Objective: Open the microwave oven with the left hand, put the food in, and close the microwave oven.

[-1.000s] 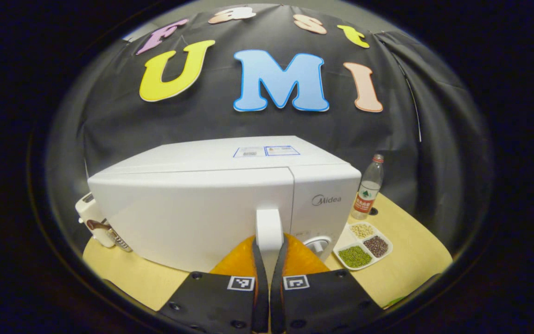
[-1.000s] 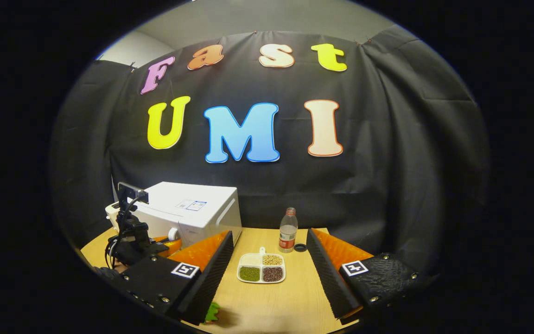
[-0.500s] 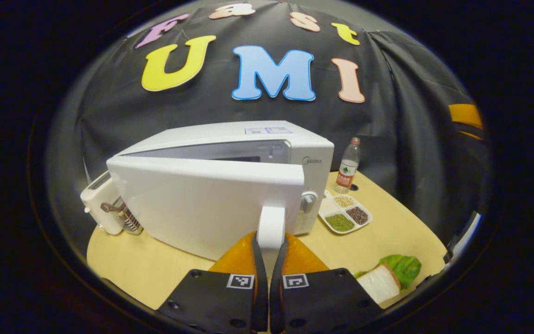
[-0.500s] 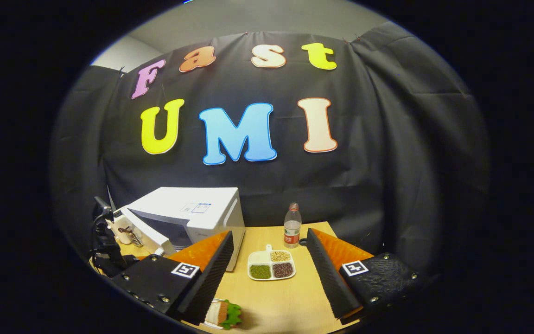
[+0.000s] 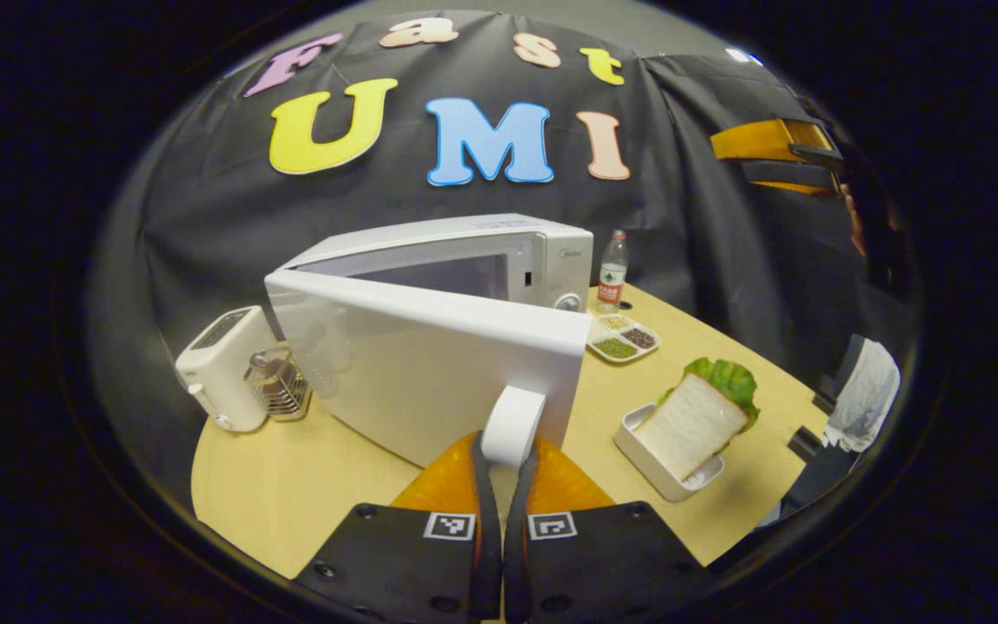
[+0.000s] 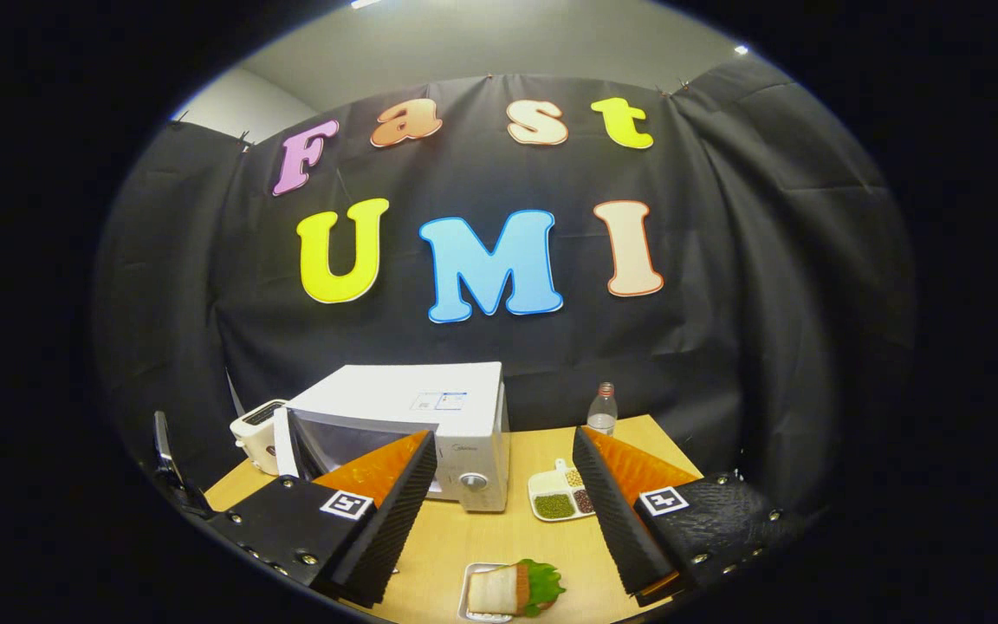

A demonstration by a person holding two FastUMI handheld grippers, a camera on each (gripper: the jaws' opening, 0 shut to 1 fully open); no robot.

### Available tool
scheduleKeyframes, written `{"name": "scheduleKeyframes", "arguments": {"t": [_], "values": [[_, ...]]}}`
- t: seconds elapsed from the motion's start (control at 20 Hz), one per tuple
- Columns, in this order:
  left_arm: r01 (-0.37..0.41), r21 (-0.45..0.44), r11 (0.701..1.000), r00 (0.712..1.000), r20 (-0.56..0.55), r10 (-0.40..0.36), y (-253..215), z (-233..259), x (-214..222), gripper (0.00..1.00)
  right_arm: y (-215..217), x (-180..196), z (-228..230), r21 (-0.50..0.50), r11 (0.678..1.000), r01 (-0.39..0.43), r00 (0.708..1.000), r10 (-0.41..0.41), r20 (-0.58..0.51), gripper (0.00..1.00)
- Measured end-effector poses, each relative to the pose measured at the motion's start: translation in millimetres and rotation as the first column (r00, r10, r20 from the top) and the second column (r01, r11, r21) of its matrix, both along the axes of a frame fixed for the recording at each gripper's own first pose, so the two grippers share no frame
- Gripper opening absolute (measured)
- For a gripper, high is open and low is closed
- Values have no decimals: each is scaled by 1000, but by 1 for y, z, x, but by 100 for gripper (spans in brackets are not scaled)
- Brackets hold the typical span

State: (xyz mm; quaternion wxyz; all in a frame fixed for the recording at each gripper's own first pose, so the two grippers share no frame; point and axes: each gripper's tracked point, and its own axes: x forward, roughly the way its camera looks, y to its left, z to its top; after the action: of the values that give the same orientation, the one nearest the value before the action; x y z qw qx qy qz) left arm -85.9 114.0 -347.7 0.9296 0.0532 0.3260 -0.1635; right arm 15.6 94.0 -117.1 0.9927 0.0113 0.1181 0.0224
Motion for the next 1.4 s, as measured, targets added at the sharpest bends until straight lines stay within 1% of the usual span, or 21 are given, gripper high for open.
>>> {"name": "scheduleKeyframes", "arguments": {"t": [0.1, 0.3, 0.4, 0.45, 0.6, 0.7, 0.75, 0.8, 0.85, 0.9, 1.0, 1.2, 1.3, 1.35, 1.4], "values": [[21, -1, 1000, 1000, -9, -21, 26, 2, -17, 8, 17, -5, -2, 2, 1000, -10, 1000, 10, -3, 96], [15, 19, 1000, 1000, -17, -15, 89, 8, -48, 8, 42, -17, -2, -13, 1000, -27, 1000, 27, -4, 96], [13, 26, 1000, 1000, -21, -13, 122, 10, -59, 10, 51, -23, -4, -30, 999, -40, 999, 40, -8, 96], [11, 31, 999, 1000, -21, -11, 139, 10, -62, 10, 55, -25, -3, -37, 998, -46, 999, 46, -9, 96], [27, 1, 1000, 999, -24, -27, 175, 12, -70, 8, 68, -29, -10, -29, 997, -71, 997, 71, -28, 96], [34, 20, 999, 999, -33, -34, 198, 11, -71, 10, 74, -29, -16, -36, 996, -85, 995, 83, -47, 96], [34, 30, 999, 999, -35, -33, 208, 12, -73, 8, 77, -30, -17, -33, 995, -89, 995, 87, -54, 96], [32, 33, 999, 999, -37, -31, 216, 13, -73, 10, 80, -30, -19, -29, 995, -93, 994, 91, -62, 96], [30, 26, 999, 999, -40, -29, 223, 14, -73, 8, 82, -32, -23, -26, 995, -98, 993, 96, -70, 92], [35, 18, 999, 998, -44, -34, 227, 13, -73, 8, 83, -33, -26, -15, 995, -102, 991, 100, -86, 96], [56, 31, 998, 997, -50, -55, 234, 12, -74, 8, 81, -36, -31, 24, 995, -97, 989, 99, -113, 96], [65, 38, 997, 997, -43, -63, 242, 12, -72, 8, 70, -35, -42, 17, 994, -105, 983, 106, -149, 96], [36, 49, 998, 999, -19, -35, 252, 11, -72, 11, 55, -36, -51, 28, 995, -96, 978, 100, -181, 96], [10, 47, 999, 1000, -6, -10, 259, 11, -72, 16, 45, -36, -57, 30, 997, -77, 977, 81, -197, 96], [-23, 39, 999, 1000, -1, 23, 266, 11, -72, 16, 34, -36, -67, 30, 998, -62, 973, 67, -221, 96]]}}
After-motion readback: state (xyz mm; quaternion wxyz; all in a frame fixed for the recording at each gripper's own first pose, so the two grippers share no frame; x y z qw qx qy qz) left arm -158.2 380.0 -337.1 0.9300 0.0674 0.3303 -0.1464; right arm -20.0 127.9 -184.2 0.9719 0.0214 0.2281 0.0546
